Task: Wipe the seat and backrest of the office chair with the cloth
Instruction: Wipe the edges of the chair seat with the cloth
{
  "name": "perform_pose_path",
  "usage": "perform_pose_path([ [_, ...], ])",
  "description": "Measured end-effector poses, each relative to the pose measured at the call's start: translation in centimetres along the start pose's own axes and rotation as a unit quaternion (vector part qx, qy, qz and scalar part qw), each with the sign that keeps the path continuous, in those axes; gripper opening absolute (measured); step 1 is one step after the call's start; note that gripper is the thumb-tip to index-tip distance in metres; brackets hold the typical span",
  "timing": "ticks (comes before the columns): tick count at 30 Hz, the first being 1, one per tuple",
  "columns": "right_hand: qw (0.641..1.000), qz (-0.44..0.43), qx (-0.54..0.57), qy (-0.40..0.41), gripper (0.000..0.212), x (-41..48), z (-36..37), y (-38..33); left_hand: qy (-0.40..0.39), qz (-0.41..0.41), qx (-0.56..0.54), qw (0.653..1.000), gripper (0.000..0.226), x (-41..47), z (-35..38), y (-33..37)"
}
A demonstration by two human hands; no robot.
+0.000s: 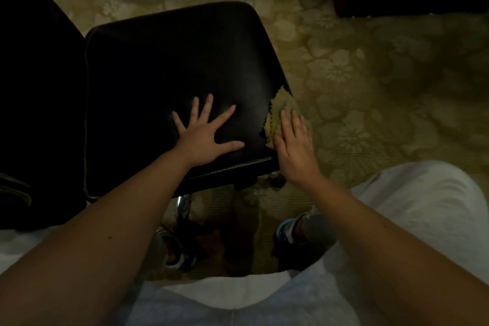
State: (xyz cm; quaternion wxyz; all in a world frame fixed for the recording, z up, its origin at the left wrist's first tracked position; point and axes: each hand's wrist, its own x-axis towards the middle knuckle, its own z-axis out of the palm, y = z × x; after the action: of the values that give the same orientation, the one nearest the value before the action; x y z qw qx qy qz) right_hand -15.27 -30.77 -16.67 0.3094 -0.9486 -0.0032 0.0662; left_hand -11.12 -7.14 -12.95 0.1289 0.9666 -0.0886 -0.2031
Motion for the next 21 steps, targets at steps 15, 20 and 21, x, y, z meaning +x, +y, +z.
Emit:
perform_pose_path([
  [15,0.985,-0.148,-0.087,0.007,0.062,-2.6,1.0,1.6,-0.011,-0.003,0.001,1.000,0.092,-0.1,-0.4,0.1],
  [20,0.999,-0.038,0.023,-0.005,0.067,-3.0,0.7,2.7,-0.012,-0.008,0.003,1.000,0.092,-0.1,-0.5,0.2],
  [21,0.999,-0.040,0.017,-0.007,0.067,-3.1,0.8,2.7,-0.014,-0.008,0.006,1.000,0.092,-0.2,-0.5,0.3],
])
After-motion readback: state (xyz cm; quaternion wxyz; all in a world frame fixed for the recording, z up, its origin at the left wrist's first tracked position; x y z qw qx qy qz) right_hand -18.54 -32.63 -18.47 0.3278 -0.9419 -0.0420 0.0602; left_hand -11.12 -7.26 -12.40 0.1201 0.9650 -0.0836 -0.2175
